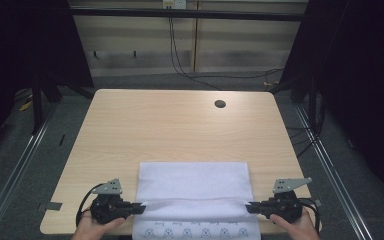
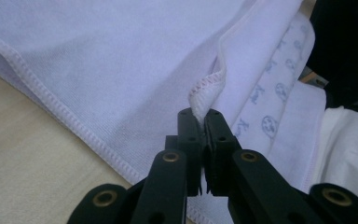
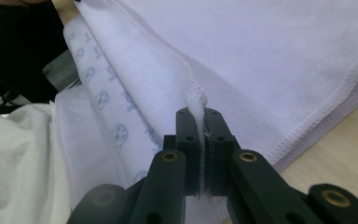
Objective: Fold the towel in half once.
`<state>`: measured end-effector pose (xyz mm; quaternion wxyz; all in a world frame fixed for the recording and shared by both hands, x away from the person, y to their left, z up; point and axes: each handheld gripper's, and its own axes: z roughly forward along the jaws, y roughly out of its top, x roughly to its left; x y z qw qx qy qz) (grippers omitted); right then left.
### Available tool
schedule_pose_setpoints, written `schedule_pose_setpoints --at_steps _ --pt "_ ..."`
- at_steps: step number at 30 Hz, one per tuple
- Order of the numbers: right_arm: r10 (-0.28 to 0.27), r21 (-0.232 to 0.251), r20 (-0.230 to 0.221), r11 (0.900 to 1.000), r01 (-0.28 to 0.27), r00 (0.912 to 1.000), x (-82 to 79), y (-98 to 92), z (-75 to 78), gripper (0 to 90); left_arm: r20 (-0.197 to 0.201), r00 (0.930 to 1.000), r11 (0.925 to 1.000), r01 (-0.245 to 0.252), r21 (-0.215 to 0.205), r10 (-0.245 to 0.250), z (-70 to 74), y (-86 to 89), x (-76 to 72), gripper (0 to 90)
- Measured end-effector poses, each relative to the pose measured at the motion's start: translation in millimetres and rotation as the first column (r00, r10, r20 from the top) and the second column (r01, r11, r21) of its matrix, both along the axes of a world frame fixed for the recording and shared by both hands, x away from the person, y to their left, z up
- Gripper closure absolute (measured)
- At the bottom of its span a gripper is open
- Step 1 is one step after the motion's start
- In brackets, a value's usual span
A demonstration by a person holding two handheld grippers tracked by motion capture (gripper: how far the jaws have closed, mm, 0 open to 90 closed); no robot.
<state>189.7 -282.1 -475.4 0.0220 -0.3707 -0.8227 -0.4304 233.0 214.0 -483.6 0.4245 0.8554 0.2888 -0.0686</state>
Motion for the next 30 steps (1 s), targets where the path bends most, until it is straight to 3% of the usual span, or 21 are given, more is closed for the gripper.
schedule_pose_setpoints --at_steps 4,7,8,11,16,21,25,28,30 --pt "0.002 -0.066 -0.020 0.998 -0.003 0.9998 1.8 6.5 -9.1 86.3 -0.012 0.9997 0.9980 0.020 0.060 -0.019 -6.4 -6.6 2.8 87.2" --pt "0.014 -0.089 -0.048 0.996 -0.018 0.9987 3.0 9.9 -14.4 86.3 -0.034 0.9993 0.9987 0.016 0.048 -0.014 -9.8 -3.3 7.6 87.4" --pt "0.018 -0.119 -0.062 0.993 -0.025 0.9979 5.1 11.8 -18.1 86.4 -0.039 0.9992 0.9983 0.008 0.058 -0.006 -11.0 -4.6 9.4 87.4" --pt "0.016 -0.093 -0.072 0.995 -0.022 0.9973 13.0 12.8 -20.8 86.7 -0.024 0.9996 0.9976 0.018 0.066 -0.016 -13.4 -8.8 14.6 87.6" --pt "-0.005 -0.129 -0.030 0.992 0.001 0.9995 21.5 16.5 -19.7 86.6 0.003 1.0000 0.9984 -0.009 0.056 0.009 -15.9 -7.9 29.5 87.7" --pt "-0.042 -0.121 -0.024 0.992 0.038 0.9989 45.1 13.3 -21.8 86.5 0.022 0.9981 0.9970 -0.058 0.051 0.057 -17.9 -3.7 57.3 87.9" --pt "-0.074 -0.067 -0.051 0.995 0.070 0.9960 71.8 11.0 -26.4 86.4 0.057 0.9939 0.9927 -0.098 0.070 0.095 -17.8 -7.1 86.3 87.9" --pt "-0.084 -0.088 -0.039 0.993 0.080 0.9957 88.3 14.1 -25.4 86.4 0.060 0.9904 0.9893 -0.128 0.069 0.124 -18.8 -9.2 109.3 87.9" --pt "-0.095 -0.107 -0.030 0.990 0.091 0.9950 101.3 17.2 -24.4 86.4 0.080 0.9830 0.9833 -0.170 0.063 0.165 -20.3 -10.4 121.1 87.9"
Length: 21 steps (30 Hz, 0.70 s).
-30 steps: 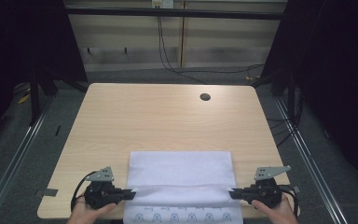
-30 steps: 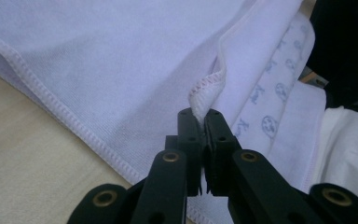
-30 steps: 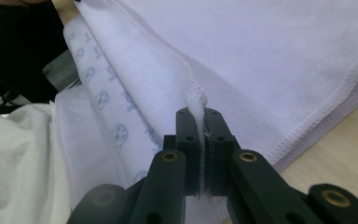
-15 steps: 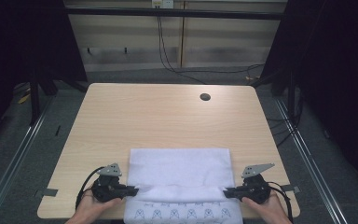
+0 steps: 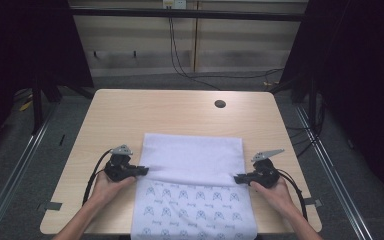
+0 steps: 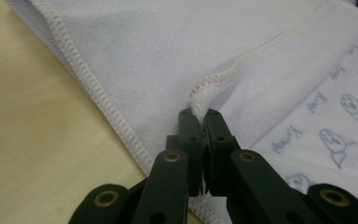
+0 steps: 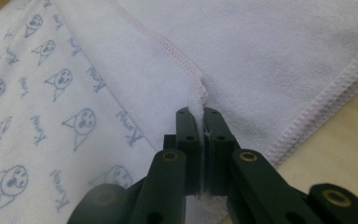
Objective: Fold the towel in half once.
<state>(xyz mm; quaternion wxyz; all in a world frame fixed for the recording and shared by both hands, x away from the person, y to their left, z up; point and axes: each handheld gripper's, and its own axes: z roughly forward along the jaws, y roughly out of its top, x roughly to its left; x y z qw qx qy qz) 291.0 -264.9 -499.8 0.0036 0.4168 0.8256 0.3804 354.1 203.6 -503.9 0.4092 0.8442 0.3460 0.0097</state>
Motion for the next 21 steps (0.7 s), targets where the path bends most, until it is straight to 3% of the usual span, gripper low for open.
schedule_pose_setpoints --at_steps 2,8,10,14,18,21 --pt "-0.001 -0.013 0.013 1.000 0.001 0.9999 14.0 2.9 0.1 86.4 0.022 0.9995 0.9997 -0.024 0.006 0.024 -0.5 -2.4 7.6 87.9" --pt "0.023 -0.059 0.047 0.998 -0.020 0.9986 54.3 6.6 1.2 86.2 -0.004 0.9971 0.9970 -0.076 -0.010 0.076 -2.2 -1.9 43.3 87.8" --pt "0.001 -0.097 0.067 0.995 0.005 0.9977 64.1 9.7 2.5 86.1 0.009 0.9961 0.9961 -0.088 0.003 0.088 -2.0 -4.3 54.4 87.8" --pt "-0.052 -0.064 0.066 0.996 0.057 0.9964 87.2 9.4 -0.6 86.0 0.022 0.9923 0.9924 -0.123 0.014 0.122 -2.1 -6.7 75.1 87.8" --pt "-0.096 -0.097 0.083 0.990 0.104 0.9919 108.1 12.9 0.5 85.9 0.053 0.9896 0.9892 -0.137 0.053 0.134 -0.3 -11.9 86.7 87.8" --pt "-0.126 -0.110 0.091 0.985 0.136 0.9878 119.3 15.4 0.6 85.7 0.057 0.9877 0.9885 -0.148 0.032 0.146 -2.3 -10.7 89.2 87.8"
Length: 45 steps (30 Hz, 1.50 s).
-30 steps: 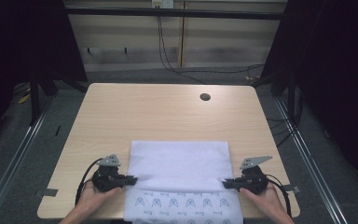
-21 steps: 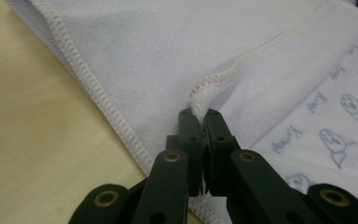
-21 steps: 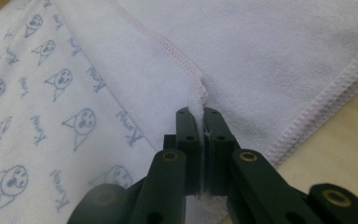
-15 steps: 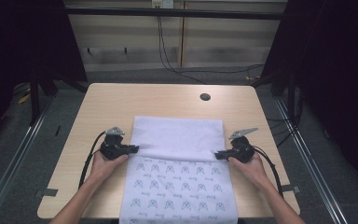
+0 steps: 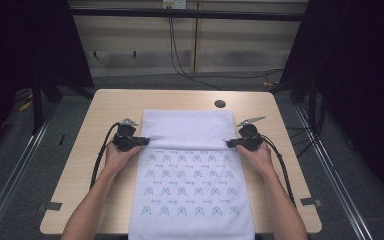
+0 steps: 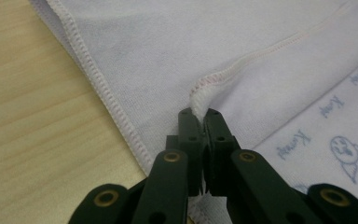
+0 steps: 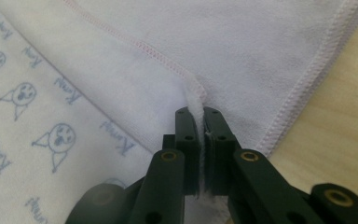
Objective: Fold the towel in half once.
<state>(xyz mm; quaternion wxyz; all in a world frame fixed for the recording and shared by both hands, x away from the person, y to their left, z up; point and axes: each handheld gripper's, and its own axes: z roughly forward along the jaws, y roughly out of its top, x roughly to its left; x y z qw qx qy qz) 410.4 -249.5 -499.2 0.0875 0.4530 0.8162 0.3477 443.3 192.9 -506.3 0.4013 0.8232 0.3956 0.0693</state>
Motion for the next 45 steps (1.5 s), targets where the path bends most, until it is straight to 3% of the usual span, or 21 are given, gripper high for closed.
schedule_pose_setpoints --at_steps 4,9,12,17,19,21,23,25,30,33,35,40,42,45 --pt "-0.028 0.003 -0.008 1.000 0.028 0.9996 12.1 -1.1 -0.1 85.7 0.005 0.9998 0.9998 -0.018 -0.001 0.018 -1.0 0.0 9.4 87.9" --pt "-0.064 -0.008 -0.004 0.998 0.064 0.9979 19.3 2.9 0.2 85.6 0.049 0.9969 0.9981 -0.061 -0.001 0.061 -4.1 -5.2 16.3 87.8" --pt "-0.087 0.007 -0.003 0.996 0.087 0.9962 20.2 2.2 -1.0 85.6 0.043 0.9958 0.9967 -0.080 -0.015 0.081 -5.0 -5.6 23.2 87.7" --pt "-0.106 -0.003 0.013 0.994 0.106 0.9943 18.9 5.0 -1.2 85.6 0.031 0.9946 0.9951 -0.099 0.000 0.099 -2.6 -10.4 28.2 87.7" --pt "-0.103 0.015 0.011 0.995 0.103 0.9946 19.4 2.9 -1.4 85.7 0.022 0.9954 0.9957 -0.093 -0.001 0.093 -0.7 -6.8 25.2 87.7" --pt "-0.106 0.052 0.019 0.993 0.104 0.9942 19.1 -1.1 1.0 85.6 -0.003 0.9933 0.9927 -0.116 -0.035 0.116 2.9 -2.5 20.9 87.7" --pt "-0.101 0.094 0.034 0.991 0.097 0.9943 18.2 -6.3 8.8 85.6 0.008 0.9957 0.9948 -0.092 -0.045 0.092 12.8 -0.5 15.3 87.7" --pt "-0.089 0.128 0.063 0.989 0.080 0.9941 15.7 -11.9 21.3 85.6 0.052 0.9971 0.9967 -0.052 -0.063 0.056 29.0 3.4 8.7 87.7" --pt "-0.091 0.230 0.147 0.972 0.056 0.9849 3.0 -27.8 64.2 85.4 0.140 0.9902 0.9946 0.005 -0.104 0.009 78.6 11.9 -10.6 87.5" --pt "-0.076 0.257 0.169 0.966 0.030 0.9828 -5.9 -27.5 89.5 85.5 0.137 0.9905 0.9892 0.008 -0.146 0.012 103.5 18.7 -22.7 87.4" --pt "-0.037 0.260 0.194 0.965 -0.015 0.9803 -17.0 -25.8 106.4 85.5 0.165 0.9862 0.9890 0.035 -0.144 -0.011 118.4 27.4 -36.2 87.4" --pt "0.045 0.229 0.249 0.968 -0.103 0.9674 -51.6 -18.3 131.2 85.8 0.198 0.9789 0.9802 0.086 -0.178 -0.050 134.1 42.9 -71.4 87.4" --pt "0.060 0.237 0.272 0.963 -0.127 0.9605 -65.9 -18.2 139.5 85.8 0.199 0.9777 0.9734 0.108 -0.202 -0.068 140.5 47.3 -86.0 87.4" --pt "0.076 0.246 0.309 0.956 -0.157 0.9481 -84.4 -19.4 154.6 85.8 0.237 0.9686 0.9613 0.135 -0.240 -0.077 156.0 54.6 -108.9 87.4"
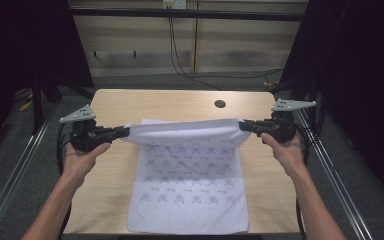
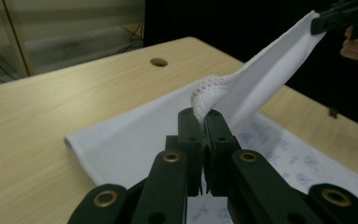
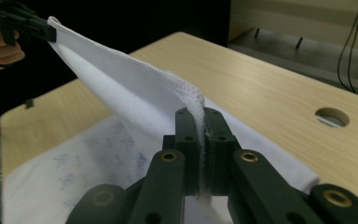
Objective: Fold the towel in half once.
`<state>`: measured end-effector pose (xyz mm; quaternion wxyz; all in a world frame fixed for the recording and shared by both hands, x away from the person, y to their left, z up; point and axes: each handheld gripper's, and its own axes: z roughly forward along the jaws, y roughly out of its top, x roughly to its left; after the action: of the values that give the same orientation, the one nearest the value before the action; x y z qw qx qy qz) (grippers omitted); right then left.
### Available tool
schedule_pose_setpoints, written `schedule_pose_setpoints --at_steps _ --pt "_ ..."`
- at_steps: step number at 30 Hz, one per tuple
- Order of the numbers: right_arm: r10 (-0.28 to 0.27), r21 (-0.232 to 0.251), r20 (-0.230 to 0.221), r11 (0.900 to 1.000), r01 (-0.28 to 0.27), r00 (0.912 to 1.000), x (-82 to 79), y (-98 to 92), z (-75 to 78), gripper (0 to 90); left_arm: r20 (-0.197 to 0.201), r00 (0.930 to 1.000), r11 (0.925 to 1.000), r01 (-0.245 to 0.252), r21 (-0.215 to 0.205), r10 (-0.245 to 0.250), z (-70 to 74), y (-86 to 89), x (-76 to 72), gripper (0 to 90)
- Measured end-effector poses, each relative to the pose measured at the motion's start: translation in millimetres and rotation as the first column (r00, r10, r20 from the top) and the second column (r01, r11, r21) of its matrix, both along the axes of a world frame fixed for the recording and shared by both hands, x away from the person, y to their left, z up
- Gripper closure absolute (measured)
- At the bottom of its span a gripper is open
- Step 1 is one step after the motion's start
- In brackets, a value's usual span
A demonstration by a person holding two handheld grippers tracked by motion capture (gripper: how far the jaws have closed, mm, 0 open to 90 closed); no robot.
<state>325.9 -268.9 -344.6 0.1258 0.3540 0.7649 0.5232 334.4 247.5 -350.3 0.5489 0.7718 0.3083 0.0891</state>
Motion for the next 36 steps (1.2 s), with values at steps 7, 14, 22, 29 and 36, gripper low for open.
schedule_pose_setpoints --at_steps 7,14,22,29,36 --pt "0.058 -0.009 0.009 0.998 -0.058 0.9983 -33.0 0.5 3.2 85.8 0.012 0.9986 0.9975 0.050 0.049 -0.051 -17.5 1.6 -38.0 87.4" --pt "0.122 -0.033 -0.120 0.991 -0.126 0.9853 -72.1 -1.5 -58.9 84.9 -0.122 0.9848 0.9861 0.136 0.096 -0.124 -81.3 0.5 -67.8 87.1" --pt "0.172 -0.078 -0.287 0.976 -0.202 0.9425 -118.6 4.1 -121.7 79.9 -0.217 0.9466 0.9363 0.284 0.207 -0.239 -120.4 -3.8 -92.9 85.5" --pt "0.214 -0.084 -0.328 0.964 -0.254 0.9199 -140.4 -0.4 -119.8 73.6 -0.216 0.9273 0.9279 0.341 0.151 -0.306 -121.6 10.3 -113.6 78.5" --pt "0.226 -0.032 -0.315 0.968 -0.249 0.9216 -143.7 -5.7 -117.0 68.8 -0.202 0.9035 0.9196 0.392 0.030 -0.378 -119.4 21.2 -112.8 67.1"
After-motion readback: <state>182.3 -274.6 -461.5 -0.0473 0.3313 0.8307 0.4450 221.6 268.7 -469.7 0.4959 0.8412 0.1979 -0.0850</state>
